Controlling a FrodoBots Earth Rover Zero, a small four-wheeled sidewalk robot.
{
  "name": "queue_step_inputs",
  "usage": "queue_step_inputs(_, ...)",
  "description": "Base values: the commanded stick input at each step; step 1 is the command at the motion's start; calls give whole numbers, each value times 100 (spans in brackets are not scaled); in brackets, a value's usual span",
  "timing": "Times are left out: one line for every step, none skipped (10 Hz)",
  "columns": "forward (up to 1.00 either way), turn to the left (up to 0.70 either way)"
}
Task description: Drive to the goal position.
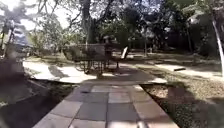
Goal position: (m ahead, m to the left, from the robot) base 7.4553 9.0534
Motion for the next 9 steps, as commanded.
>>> queue_step_inputs(50, 0)
queue_step_inputs(50, 0)
queue_step_inputs(50, 0)
queue_step_inputs(50, 0)
queue_step_inputs(50, 0)
queue_step_inputs(50, 0)
queue_step_inputs(50, 0)
queue_step_inputs(50, 0)
queue_step_inputs(50, 0)
